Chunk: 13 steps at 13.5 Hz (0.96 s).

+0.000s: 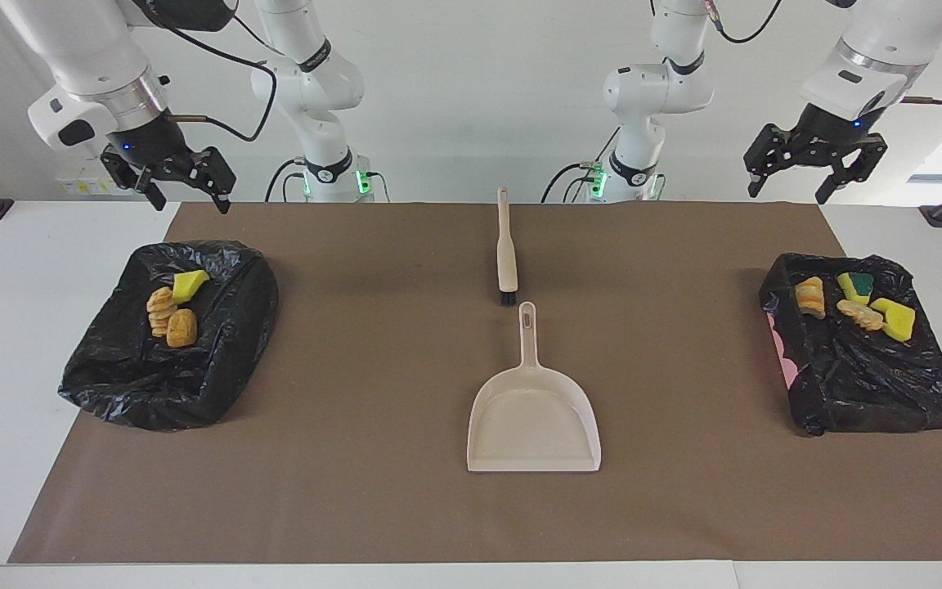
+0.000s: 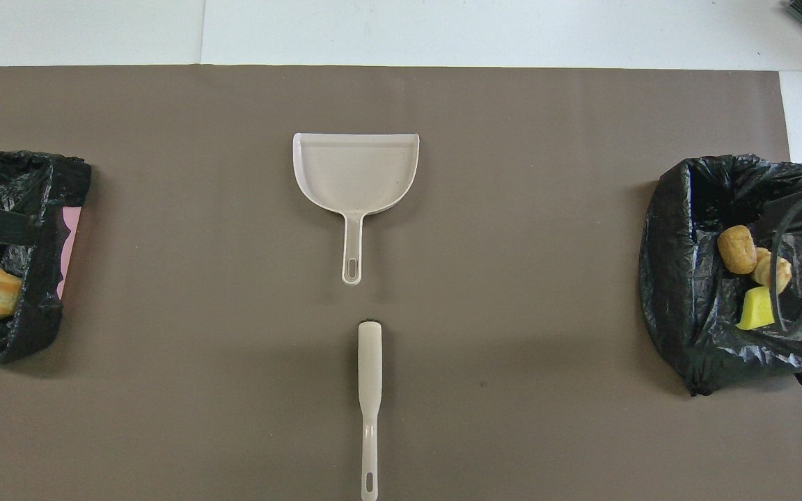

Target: Sweep and dump trash in bin

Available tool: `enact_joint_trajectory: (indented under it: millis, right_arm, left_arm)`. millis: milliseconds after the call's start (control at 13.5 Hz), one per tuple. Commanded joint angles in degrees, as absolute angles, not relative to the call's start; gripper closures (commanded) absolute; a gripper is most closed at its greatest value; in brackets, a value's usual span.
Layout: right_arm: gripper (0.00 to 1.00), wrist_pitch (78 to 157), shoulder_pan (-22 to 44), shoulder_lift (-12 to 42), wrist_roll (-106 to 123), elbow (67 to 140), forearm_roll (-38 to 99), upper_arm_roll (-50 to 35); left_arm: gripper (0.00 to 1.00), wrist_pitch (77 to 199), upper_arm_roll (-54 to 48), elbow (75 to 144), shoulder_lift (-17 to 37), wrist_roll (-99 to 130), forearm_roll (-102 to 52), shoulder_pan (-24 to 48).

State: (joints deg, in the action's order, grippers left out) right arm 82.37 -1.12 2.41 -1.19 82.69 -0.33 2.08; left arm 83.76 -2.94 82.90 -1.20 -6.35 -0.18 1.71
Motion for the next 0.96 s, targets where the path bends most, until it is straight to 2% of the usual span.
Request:
enact_joint_trajectory:
  millis: [0, 445, 890]
  right_arm:
    - [0.0, 81.7, 0.1, 1.8, -0.6, 83.3, 0.0, 4.0]
    - [0.0, 77.9, -0.4, 2.2, -0.6, 82.6, -0.4, 3.6]
    - [0.0, 81.1, -0.1, 1.8, -0.8, 83.1, -0.7, 3.6]
  left_arm:
    - [0.0, 82.5, -2.9, 84.0, -2.8, -4.8, -1.2, 1.7]
    - [0.0, 82.1, -2.3, 83.8, -2.8, -5.1, -1.2, 2.5]
    - [0.0, 82.2, -1.5, 83.8, -2.9, -5.4, -1.1, 3.1]
